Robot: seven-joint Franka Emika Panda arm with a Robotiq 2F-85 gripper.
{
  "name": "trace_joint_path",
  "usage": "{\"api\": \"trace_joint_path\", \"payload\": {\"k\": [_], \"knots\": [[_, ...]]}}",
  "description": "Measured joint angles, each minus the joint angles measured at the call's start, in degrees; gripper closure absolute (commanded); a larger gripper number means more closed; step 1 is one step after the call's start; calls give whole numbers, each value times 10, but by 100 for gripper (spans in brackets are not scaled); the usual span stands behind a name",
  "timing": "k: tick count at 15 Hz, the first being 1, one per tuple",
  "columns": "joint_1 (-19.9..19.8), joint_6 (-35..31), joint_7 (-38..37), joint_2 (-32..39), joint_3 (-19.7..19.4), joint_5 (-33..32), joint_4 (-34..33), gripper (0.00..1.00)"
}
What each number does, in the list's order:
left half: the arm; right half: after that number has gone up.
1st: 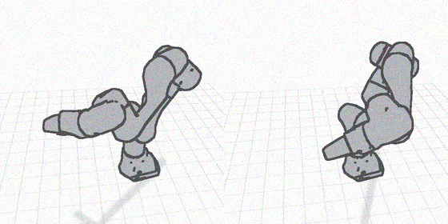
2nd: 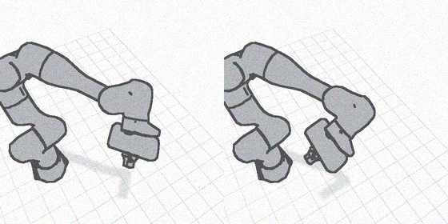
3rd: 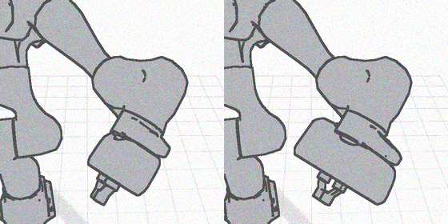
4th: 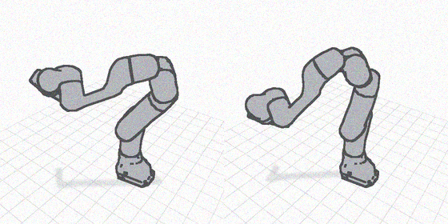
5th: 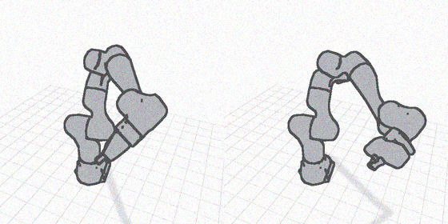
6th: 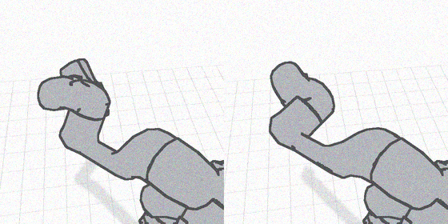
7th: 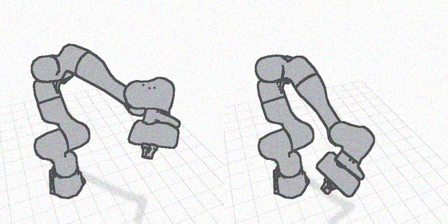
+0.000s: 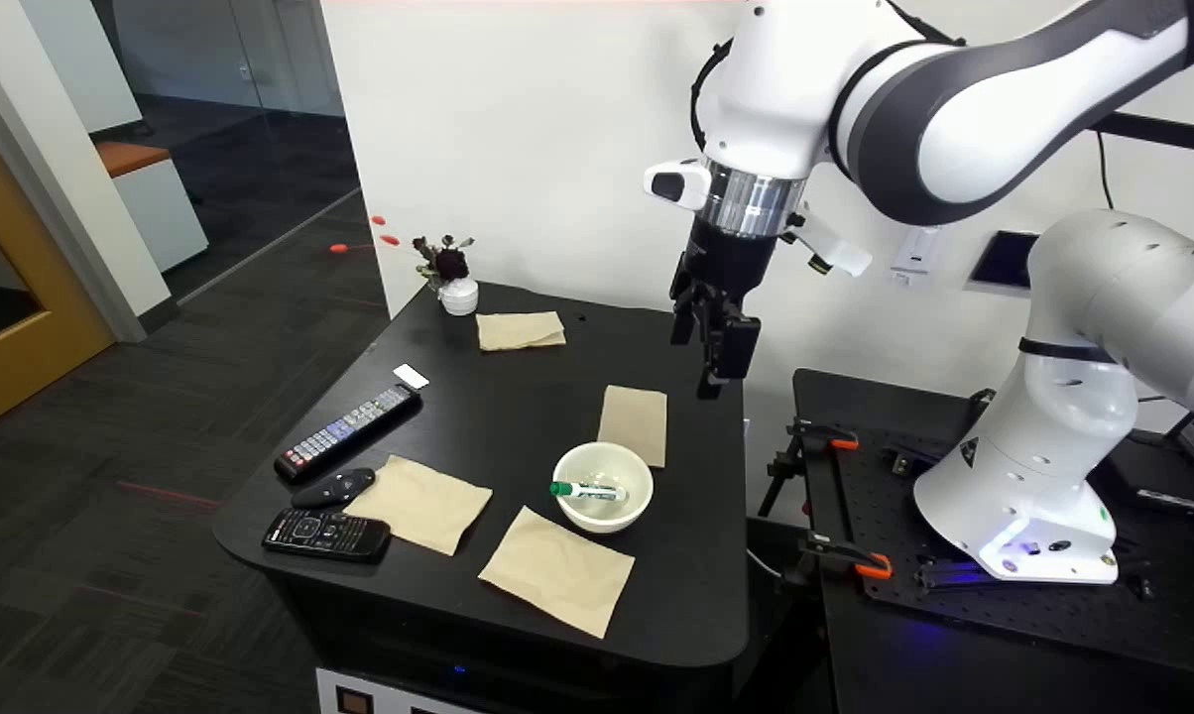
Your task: Remove the marker from the bowl and put it on the table
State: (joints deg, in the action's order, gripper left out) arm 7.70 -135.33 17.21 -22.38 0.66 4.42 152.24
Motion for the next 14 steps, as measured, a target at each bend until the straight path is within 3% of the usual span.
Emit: {"api": "trace_joint_path", "payload": {"k": [10, 14], "knots": [[4, -11, 14, 13, 0, 1, 8, 0], [6, -72, 33, 49, 0, -1, 8, 0]]}}
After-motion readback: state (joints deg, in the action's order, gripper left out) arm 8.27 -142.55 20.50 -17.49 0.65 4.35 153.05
